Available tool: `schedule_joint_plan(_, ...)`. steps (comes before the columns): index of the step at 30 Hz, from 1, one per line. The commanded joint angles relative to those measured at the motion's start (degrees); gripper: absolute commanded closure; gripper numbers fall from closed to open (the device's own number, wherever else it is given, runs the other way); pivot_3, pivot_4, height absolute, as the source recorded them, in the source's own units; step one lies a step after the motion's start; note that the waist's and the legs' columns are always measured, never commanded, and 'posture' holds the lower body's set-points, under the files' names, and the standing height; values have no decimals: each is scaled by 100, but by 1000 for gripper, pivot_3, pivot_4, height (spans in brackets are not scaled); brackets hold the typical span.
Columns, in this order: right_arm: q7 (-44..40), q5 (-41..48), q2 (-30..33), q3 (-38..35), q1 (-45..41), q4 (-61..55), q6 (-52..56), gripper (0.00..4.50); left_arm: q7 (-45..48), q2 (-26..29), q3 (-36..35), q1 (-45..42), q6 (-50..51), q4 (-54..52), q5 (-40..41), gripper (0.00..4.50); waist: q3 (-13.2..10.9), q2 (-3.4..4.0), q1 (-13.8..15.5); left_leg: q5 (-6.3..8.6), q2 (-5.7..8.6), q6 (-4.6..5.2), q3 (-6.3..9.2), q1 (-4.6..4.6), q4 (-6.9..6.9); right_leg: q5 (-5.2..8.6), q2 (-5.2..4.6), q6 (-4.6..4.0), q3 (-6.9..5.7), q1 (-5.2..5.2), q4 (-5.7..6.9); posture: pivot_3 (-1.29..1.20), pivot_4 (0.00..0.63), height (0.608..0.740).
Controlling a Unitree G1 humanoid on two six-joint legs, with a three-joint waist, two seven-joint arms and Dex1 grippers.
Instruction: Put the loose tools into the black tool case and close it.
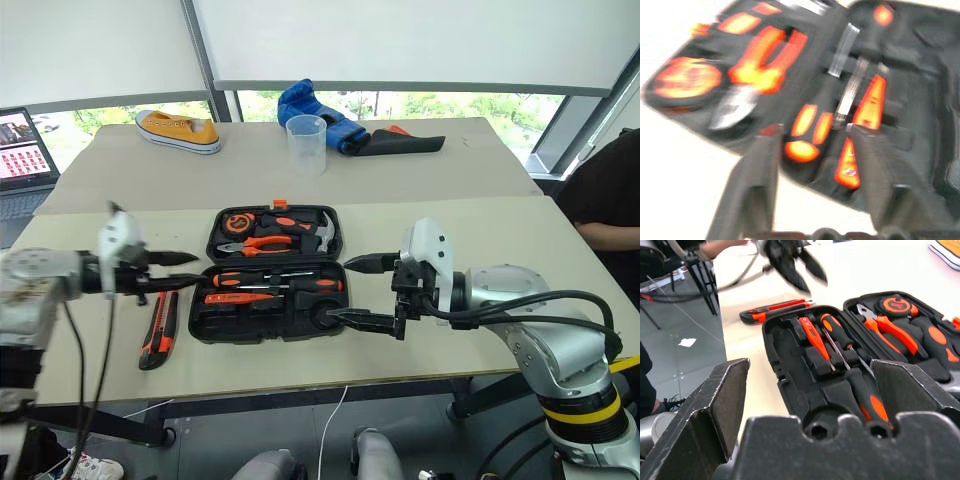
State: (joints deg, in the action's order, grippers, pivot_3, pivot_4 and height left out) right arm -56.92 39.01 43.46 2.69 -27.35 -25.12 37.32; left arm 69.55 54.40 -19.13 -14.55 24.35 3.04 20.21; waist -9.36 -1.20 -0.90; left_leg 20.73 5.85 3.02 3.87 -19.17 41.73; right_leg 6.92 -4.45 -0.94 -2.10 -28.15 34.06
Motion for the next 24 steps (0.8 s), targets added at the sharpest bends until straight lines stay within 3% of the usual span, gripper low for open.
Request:
schedule_joint_plan(1, -361, -128, -94, 171, -275, 153, -321, 0, -290, 19, -1268, 1498, 239, -543, -11, 280, -1, 4, -35, 0, 5, 0, 1, 14, -4, -3, 0, -8, -6, -1, 1, 0, 150, 724)
schedule_joint_plan(2, -446, -169, -110, 220, -308, 197, -372, 0, -371, 2, -1496, 1808, 237, -604, -31, 79, -3, 2, -38, 1, 4, -1, 2, 16, -9, -3, 1, -10, -10, -1, -1, 0, 150, 724)
schedule_joint_plan(7, -742, -389, -285, 471, -523, 436, -590, 0, -623, -80, -2385, 2829, 621, -699, 157, 79, -6, -7, 102, 7, 8, -11, 4, 15, -4, -4, 4, -17, -22, 3, -13, 0, 150, 724)
schedule_joint_plan(12, -905, -519, -396, 583, -598, 560, -692, 0, -1111, -337, -2252, 3068, 1336, -1710, 461, 79, -5, -8, 197, 10, 15, -6, 3, 31, -2, -4, -1, -13, -20, 25, -7, 0, 150, 724)
schedule_joint_plan(16, -919, -572, -474, 610, -569, 574, -708, 0, -2340, -558, -1715, 2206, 3156, -2725, 986, 79, -2, -14, 194, 10, 13, -7, 6, 38, 0, -5, 0, -13, -19, 33, -3, 0, 150, 724)
schedule_joint_plan(24, -793, -553, -527, 485, -465, 424, -635, 0, -4069, -915, -721, 479, 5526, -2784, 944, 79, 0, -13, 62, 12, 8, -22, 6, 62, -5, -3, 2, -21, -6, 33, 1, 0, 150, 724)
